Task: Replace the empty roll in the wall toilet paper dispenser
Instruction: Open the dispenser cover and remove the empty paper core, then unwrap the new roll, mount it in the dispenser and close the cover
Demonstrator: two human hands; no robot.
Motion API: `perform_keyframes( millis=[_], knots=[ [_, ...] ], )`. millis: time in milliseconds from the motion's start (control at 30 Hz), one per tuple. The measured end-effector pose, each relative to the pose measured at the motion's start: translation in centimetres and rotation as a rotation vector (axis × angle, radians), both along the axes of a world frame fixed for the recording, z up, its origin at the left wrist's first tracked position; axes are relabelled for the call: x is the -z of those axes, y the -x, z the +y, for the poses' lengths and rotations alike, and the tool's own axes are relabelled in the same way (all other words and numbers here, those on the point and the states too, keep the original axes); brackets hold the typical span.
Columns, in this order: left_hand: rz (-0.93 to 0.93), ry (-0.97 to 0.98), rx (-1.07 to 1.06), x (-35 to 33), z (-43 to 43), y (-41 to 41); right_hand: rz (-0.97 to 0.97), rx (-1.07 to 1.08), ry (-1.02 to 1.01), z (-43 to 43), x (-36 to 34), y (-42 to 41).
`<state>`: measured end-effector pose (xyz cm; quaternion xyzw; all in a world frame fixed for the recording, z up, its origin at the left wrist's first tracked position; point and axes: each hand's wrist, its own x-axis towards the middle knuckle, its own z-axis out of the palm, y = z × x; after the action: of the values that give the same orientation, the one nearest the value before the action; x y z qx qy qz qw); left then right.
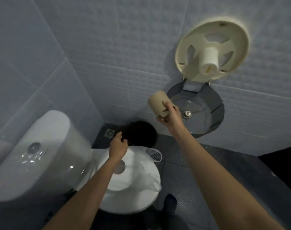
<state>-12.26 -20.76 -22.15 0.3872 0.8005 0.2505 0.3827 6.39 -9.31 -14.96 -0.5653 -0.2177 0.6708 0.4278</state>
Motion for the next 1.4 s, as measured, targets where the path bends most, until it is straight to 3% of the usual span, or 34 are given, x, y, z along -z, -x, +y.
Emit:
perform_keyframes(
  millis=[233,400,567,800,933,1200,1400],
  knots=[
    [0.13,0.135,-0.061,7.8,-4.1,3.9,-0.048,-0.244,0.124,-0.7,9.4,7.6],
    [0.276,0.177,0.01,15.1,-5.8,4.5,-0.108,-0.243,0.292,-0.1,19.5,8.0],
    [0.467,0.078,0.043,21.7,-6.1,3.4,-0.231,-0.202,0.358,0.8,28.4,6.9],
    [0.702,0.042,0.043,26.5,-5.3,2.3,-0.372,-0.091,0.299,1.7,35.7,6.8],
    [0.784,0.026,0.032,27.3,-5.5,2.2,-0.296,-0.107,0.323,2.4,37.9,7.1],
    [0.814,-0.041,0.012,27.8,-5.7,2.2,-0.532,-0.259,0.161,1.5,40.1,5.8],
    [0.769,-0.048,0.025,27.4,-5.8,2.4,-0.659,-0.292,-0.27,-4.1,30.5,6.4]
  ],
)
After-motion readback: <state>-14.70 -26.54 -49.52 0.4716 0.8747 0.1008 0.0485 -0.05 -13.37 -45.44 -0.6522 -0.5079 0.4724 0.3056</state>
